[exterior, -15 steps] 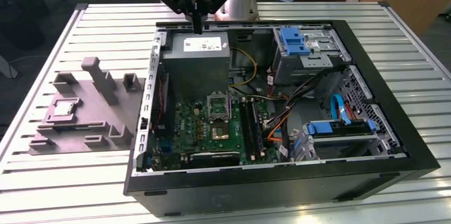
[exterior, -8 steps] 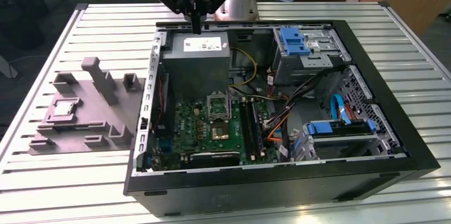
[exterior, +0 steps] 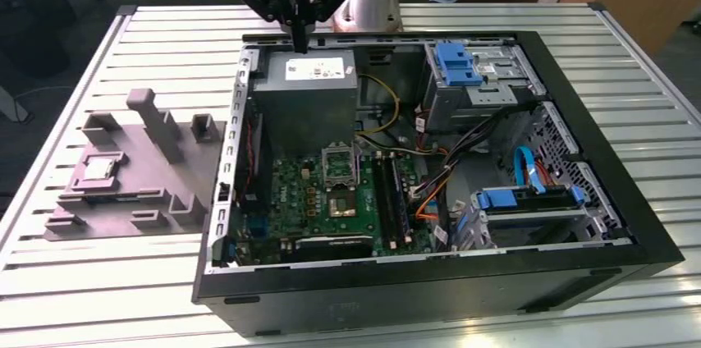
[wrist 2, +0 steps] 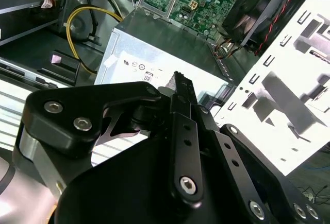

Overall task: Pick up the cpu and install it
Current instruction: 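Reach for the cpu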

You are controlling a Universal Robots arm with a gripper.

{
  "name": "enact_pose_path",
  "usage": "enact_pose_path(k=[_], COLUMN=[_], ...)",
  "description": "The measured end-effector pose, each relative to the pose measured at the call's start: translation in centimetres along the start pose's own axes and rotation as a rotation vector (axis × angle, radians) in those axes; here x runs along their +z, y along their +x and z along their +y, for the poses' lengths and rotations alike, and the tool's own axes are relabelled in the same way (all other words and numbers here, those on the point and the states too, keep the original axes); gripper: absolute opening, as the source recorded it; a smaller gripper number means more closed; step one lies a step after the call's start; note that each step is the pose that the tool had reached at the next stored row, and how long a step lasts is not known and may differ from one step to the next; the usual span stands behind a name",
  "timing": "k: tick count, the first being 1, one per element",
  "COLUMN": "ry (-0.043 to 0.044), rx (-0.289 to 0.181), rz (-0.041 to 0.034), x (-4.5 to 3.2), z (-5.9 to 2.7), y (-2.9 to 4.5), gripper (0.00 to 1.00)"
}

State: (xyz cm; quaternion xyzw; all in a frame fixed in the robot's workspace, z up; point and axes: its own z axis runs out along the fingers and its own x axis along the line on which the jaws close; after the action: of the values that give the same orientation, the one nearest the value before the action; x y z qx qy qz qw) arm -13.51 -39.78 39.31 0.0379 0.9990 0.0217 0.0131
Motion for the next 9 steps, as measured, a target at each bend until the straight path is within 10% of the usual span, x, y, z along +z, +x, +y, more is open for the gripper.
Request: enact_pose_path(k=[9], ry=[0.0], rx=[0.0], rz=[0.0], x=[-0.02], z=[-0.07], y=[0.94], gripper=[0.11])
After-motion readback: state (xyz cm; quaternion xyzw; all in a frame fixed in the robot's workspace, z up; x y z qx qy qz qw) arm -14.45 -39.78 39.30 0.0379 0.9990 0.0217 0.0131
